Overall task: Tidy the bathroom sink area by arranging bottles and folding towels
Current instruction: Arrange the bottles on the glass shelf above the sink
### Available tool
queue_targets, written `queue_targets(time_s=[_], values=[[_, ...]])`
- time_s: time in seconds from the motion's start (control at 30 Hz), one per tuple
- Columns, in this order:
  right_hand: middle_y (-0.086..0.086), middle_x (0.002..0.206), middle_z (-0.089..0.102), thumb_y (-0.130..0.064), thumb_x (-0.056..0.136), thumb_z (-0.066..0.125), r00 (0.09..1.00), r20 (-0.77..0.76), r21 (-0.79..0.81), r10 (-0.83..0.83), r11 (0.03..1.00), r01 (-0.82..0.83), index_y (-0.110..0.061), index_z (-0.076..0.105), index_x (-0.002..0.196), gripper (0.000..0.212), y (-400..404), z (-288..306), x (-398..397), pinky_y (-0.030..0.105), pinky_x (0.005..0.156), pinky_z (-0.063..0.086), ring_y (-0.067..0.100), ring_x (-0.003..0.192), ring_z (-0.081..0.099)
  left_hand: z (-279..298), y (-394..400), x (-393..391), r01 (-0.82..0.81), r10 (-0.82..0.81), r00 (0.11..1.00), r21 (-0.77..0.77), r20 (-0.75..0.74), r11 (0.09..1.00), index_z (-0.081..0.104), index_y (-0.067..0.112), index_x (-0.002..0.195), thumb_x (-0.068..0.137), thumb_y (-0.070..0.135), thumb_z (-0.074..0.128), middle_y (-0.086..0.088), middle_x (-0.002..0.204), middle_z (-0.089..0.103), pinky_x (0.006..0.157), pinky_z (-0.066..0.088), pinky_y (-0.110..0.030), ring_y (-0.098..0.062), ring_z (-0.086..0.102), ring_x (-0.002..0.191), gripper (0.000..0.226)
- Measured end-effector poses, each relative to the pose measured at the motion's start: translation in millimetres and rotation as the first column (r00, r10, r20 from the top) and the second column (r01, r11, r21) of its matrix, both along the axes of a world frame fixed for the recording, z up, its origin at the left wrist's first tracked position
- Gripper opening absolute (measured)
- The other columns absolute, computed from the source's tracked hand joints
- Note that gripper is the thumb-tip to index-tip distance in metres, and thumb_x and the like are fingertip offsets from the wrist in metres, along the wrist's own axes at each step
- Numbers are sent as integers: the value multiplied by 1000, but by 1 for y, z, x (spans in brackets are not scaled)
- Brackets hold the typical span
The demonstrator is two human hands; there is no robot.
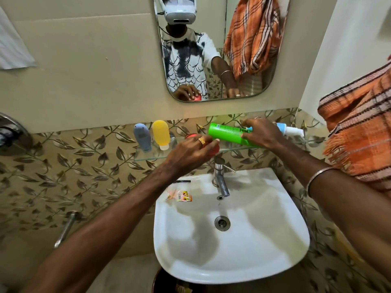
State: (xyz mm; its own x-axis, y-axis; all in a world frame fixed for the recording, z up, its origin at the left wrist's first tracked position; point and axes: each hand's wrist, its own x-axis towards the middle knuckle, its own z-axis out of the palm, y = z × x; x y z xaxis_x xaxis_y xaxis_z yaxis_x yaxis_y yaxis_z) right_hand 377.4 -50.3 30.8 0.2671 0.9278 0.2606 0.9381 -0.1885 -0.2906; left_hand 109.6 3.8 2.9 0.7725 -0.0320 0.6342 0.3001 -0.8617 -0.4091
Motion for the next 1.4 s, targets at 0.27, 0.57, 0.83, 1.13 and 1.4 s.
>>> queue_targets(time_s=[0.27,0.57,0.83,1.13,1.4], values=[[13,121,67,-26,81,73,992,125,-87,14,996,-3,-23,58,135,56,-4,-2,0,46,91,50,33,111,62,56,18,-13,-60,73,992,-134,98,989,63,1,126,89,17,69,-24,107,70,62,62,-42,-35,71,78,41],[10,138,58,-20,80,65,953,303,-194,-23,977,86,-26,48,143,65,-19,-2,19,47,100,37,31,125,55,100,61,-17,-140,187,980,-449,62,883,64,-1,125,89,8,69,-25,115,69,81,53,-33,-37,70,97,37],[12,137,60,-23,86,65,942,331,-237,-60,961,145,-23,36,148,68,-27,-10,39,45,102,37,32,123,57,105,71,-27,-171,243,967,-524,71,834,67,5,123,86,10,73,-20,116,71,83,50,-33,-35,68,100,38],[17,129,62,-19,85,69,966,243,-175,-92,975,137,-16,47,137,56,-29,-9,41,43,97,39,38,118,57,108,65,-26,-214,255,967,-529,5,821,64,5,127,87,10,72,-21,120,69,85,48,-34,-35,68,105,41],[10,110,72,-25,75,79,993,115,-82,-21,996,30,-22,60,117,46,-39,17,41,41,81,53,33,95,66,110,62,-25,-251,282,959,-556,-31,793,57,9,135,88,29,73,-20,130,64,90,53,-39,-34,66,110,53]])
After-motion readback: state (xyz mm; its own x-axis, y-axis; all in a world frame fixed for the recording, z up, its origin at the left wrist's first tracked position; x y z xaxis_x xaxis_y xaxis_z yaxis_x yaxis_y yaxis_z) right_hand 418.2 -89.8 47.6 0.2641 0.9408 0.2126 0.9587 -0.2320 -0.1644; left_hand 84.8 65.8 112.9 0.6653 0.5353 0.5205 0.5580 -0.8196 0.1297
